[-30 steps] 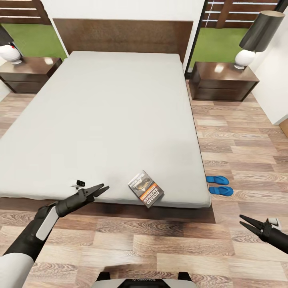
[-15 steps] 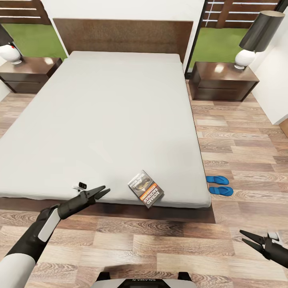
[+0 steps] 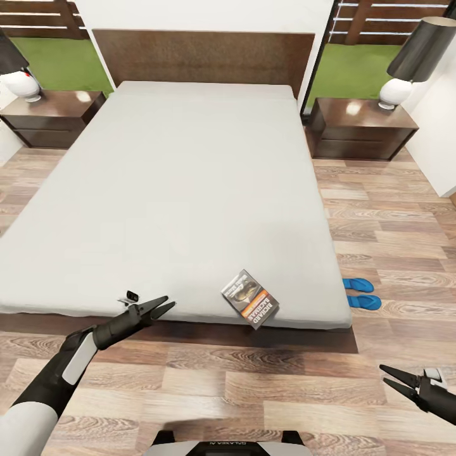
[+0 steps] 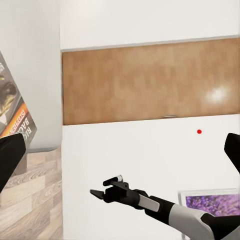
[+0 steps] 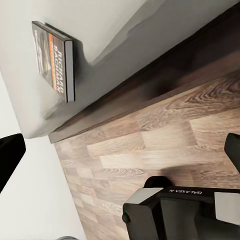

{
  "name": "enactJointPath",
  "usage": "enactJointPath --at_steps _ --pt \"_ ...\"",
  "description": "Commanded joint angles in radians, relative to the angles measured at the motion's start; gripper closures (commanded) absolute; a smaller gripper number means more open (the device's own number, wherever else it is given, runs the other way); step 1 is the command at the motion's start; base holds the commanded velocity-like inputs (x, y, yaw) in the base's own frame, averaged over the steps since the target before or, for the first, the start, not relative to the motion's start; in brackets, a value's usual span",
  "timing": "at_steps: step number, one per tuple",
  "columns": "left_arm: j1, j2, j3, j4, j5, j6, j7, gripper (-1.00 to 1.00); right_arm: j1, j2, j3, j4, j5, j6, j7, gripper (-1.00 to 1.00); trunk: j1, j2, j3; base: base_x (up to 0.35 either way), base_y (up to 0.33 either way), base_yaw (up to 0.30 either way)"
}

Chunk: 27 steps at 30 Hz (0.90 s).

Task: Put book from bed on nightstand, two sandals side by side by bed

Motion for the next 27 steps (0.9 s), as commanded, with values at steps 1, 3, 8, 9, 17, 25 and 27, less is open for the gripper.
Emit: enactJointPath --at_steps 1,3,8,9,17,25,27 --pt "0.0 0.0 -0.002 0.0 0.006 0.01 -0.001 -1.0 0.0 0.0 -0.001 0.0 -0.002 0.01 0.002 -1.0 0.0 0.0 0.0 0.0 0.206 0.0" --pt "0.0 -0.003 -0.002 0.0 0.006 0.01 -0.001 -1.0 0.0 0.0 -0.001 0.0 -0.002 0.01 0.002 -1.0 0.0 0.0 0.0 0.0 0.149 0.0" --pt "0.0 -0.006 -0.002 0.001 0.006 0.01 0.0 -1.0 0.0 0.001 -0.001 0.0 -0.002 0.009 0.002 -1.0 0.0 0.0 0.0 0.0 0.049 0.0" --pt "0.0 -0.007 -0.002 0.001 0.006 0.01 0.0 -1.0 0.0 0.001 -0.001 0.0 -0.002 0.009 0.002 -1.0 0.0 0.0 0.0 0.0 0.016 0.0" --pt "0.0 -0.014 -0.002 0.002 0.009 0.011 -0.004 -1.0 0.0 0.001 0.0 0.074 -0.002 0.009 0.002 -1.0 0.0 0.0 0.0 0.0 0.002 0.0" --pt "0.0 -0.024 -0.002 0.002 0.009 0.011 -0.004 -1.0 0.0 0.004 0.0 0.094 -0.004 0.008 0.004 -1.0 0.0 0.0 0.0 0.0 0.0 0.0" --pt "0.0 -0.026 -0.002 0.002 0.008 0.011 -0.004 -1.0 0.0 0.027 0.0 0.089 -0.005 0.008 0.004 -1.0 0.0 0.0 0.0 0.0 0.0 0.0"
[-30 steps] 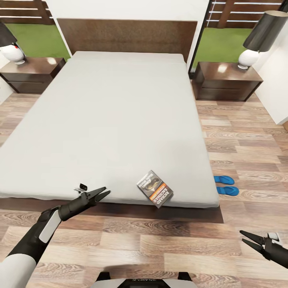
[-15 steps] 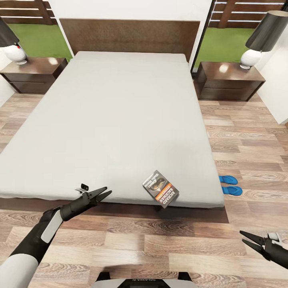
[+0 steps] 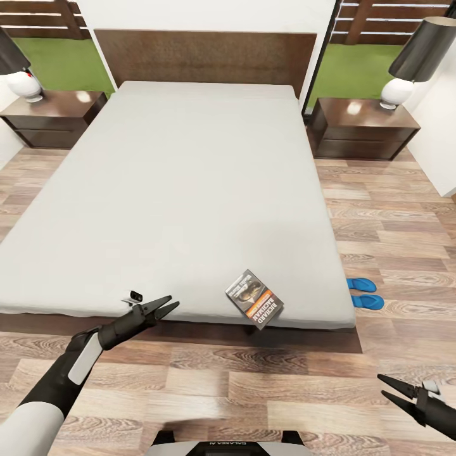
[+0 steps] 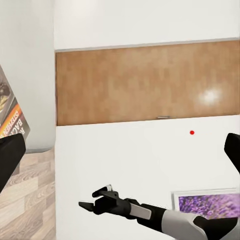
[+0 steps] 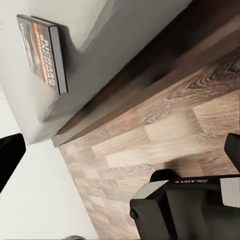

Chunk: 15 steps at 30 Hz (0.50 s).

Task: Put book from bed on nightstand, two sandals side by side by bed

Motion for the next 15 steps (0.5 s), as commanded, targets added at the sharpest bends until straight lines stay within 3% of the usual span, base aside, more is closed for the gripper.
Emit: enactJointPath --at_steps 1,10,15 --pt "0.0 0.0 -0.002 0.0 0.006 0.01 0.0 -1.0 0.0 0.01 -0.002 -0.002 -0.002 0.01 0.002 -1.0 0.0 0.0 0.0 0.0 0.0 0.0" --pt "0.0 -0.002 -0.003 0.0 0.007 0.01 0.0 -1.0 -0.001 0.153 -0.005 -0.057 0.0 0.01 -0.014 -1.0 0.0 0.0 0.0 0.0 0.0 0.0" --pt "0.0 -0.002 -0.003 0.0 0.007 0.01 -0.001 -1.0 -0.002 0.186 -0.005 -0.135 0.001 0.013 -0.017 -1.0 0.0 0.0 0.0 0.0 0.0 0.0"
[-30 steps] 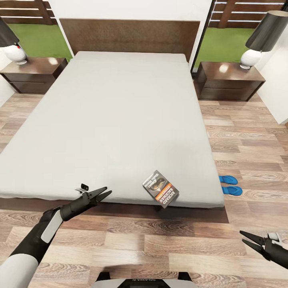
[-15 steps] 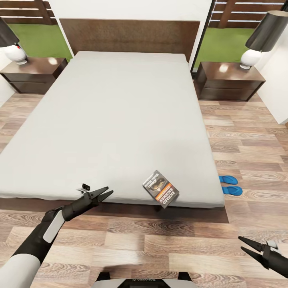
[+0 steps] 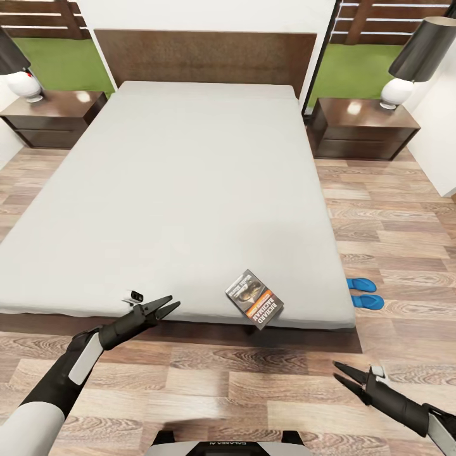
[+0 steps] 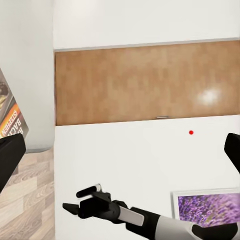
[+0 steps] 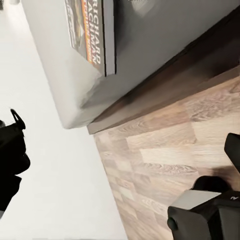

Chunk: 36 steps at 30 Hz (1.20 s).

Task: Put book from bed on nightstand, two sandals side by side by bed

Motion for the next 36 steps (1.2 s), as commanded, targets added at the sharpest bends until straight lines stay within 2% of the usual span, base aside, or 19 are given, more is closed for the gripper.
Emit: enactJointPath --at_steps 1,10,17,22,36 --pt "0.0 0.001 -0.002 0.0 0.006 0.011 -0.001 -1.0 0.0 0.004 -0.001 -0.015 -0.002 0.011 0.002 -1.0 0.0 0.0 -0.001 0.0 0.0 0.0" --pt "0.0 0.001 -0.003 -0.001 0.007 0.012 -0.003 -1.0 -0.004 0.016 -0.001 -0.042 -0.002 0.012 0.001 -1.0 0.0 0.0 -0.001 0.0 0.0 0.0" --pt "0.0 0.001 -0.018 -0.001 0.007 0.012 -0.002 -1.0 -0.005 0.017 -0.001 -0.044 -0.002 0.011 0.0 -1.0 0.0 0.0 -0.001 0.0 0.0 0.0" --pt "0.0 -0.011 -0.03 0.0 0.007 0.012 -0.001 -1.0 -0.005 0.017 -0.002 -0.043 -0.002 0.009 0.0 -1.0 0.0 0.0 -0.001 0.075 0.067 0.0" --pt "0.0 -0.013 -0.031 0.0 0.007 0.012 0.0 -1.0 -0.005 0.018 -0.002 -0.043 -0.002 0.009 0.0 -1.0 0.0 0.0 -0.001 0.052 0.061 0.0"
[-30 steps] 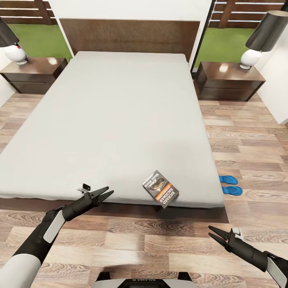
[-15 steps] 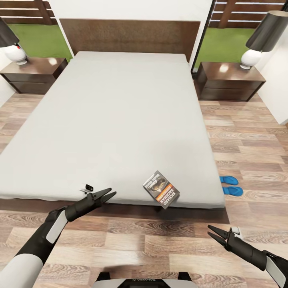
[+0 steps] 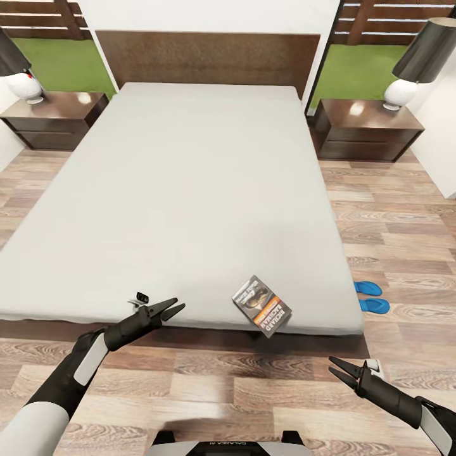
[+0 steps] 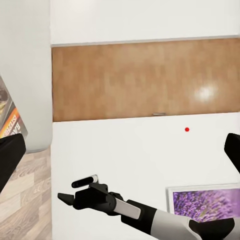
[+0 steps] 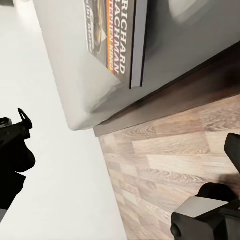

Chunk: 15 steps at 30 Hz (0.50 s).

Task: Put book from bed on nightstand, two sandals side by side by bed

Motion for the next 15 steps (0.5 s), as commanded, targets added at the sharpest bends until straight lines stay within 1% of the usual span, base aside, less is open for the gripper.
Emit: enactJointPath --at_steps 1,11,14,15 --pt "0.0 0.001 -0.004 0.0 0.008 0.009 0.0 -1.0 0.0 0.0 -0.001 0.0 -0.003 0.01 0.002 -1.0 0.0 0.0 0.0 0.015 0.023 0.0" --pt "0.0 0.001 -0.004 0.0 0.008 0.009 0.0 -1.0 0.0 -0.004 -0.006 -0.011 -0.004 0.008 0.002 -1.0 0.0 0.0 0.0 0.003 0.005 0.0" --pt "0.0 0.001 -0.005 0.0 0.008 0.009 0.0 -1.0 0.0 -0.004 -0.015 -0.012 -0.008 0.008 -0.016 -1.0 0.0 0.0 0.0 0.0 0.0 0.0" --pt "0.0 0.001 -0.007 0.0 0.008 0.009 0.0 -1.0 0.0 -0.004 -0.027 -0.012 -0.011 0.008 -0.033 -1.0 0.0 0.0 0.0 0.0 0.0 0.0"
